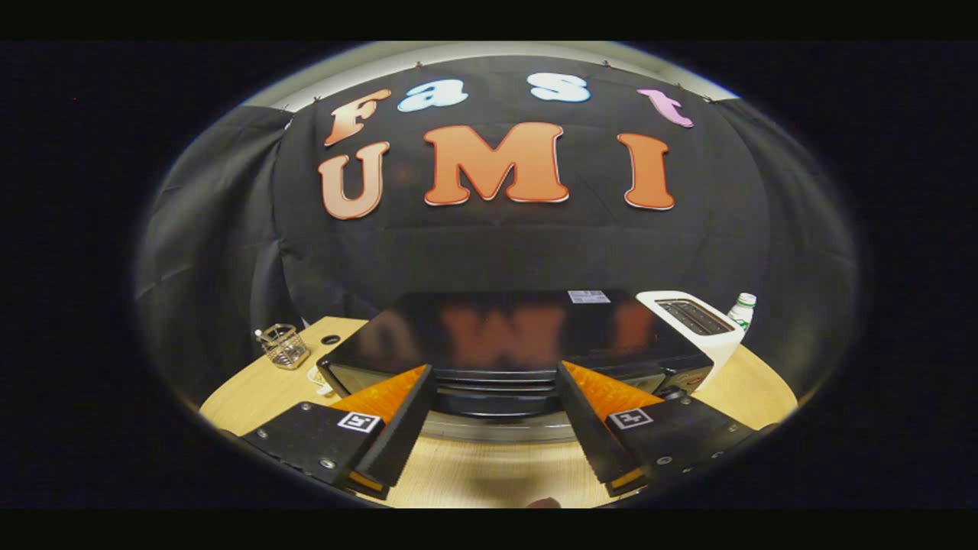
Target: Open the toaster oven, put the food inside, and close the toaster oven door.
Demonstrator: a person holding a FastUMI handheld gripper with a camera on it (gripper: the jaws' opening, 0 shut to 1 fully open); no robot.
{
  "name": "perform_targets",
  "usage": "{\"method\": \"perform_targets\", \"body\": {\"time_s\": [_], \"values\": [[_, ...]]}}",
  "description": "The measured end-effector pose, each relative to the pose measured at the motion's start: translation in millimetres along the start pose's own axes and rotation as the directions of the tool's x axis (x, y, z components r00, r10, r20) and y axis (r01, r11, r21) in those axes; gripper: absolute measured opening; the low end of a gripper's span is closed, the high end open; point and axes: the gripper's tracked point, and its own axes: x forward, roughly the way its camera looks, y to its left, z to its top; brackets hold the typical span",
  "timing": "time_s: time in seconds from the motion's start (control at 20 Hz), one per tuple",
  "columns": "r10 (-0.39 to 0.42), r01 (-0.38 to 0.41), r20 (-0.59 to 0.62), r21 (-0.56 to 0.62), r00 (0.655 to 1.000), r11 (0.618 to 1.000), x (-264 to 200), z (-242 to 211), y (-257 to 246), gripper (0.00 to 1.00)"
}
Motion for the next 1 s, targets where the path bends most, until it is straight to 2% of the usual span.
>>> {"method": "perform_targets", "body": {"time_s": [0.25,0.4,0.55,0.7,0.9,1.0], "values": [[0.047,-0.048,-0.034,-0.027,0.998,0.998,-35,-21,7,0.88],[0.122,-0.129,-0.147,-0.036,0.981,0.991,-60,-58,16,0.88],[0.185,-0.184,-0.226,0.026,0.956,0.983,-75,-88,20,0.87],[0.216,-0.184,-0.331,0.127,0.918,0.975,-84,-122,26,0.88],[0.197,-0.151,-0.405,0.144,0.893,0.978,-73,-153,22,0.86],[0.192,-0.133,-0.459,0.158,0.867,0.979,-70,-171,20,0.85]]}}
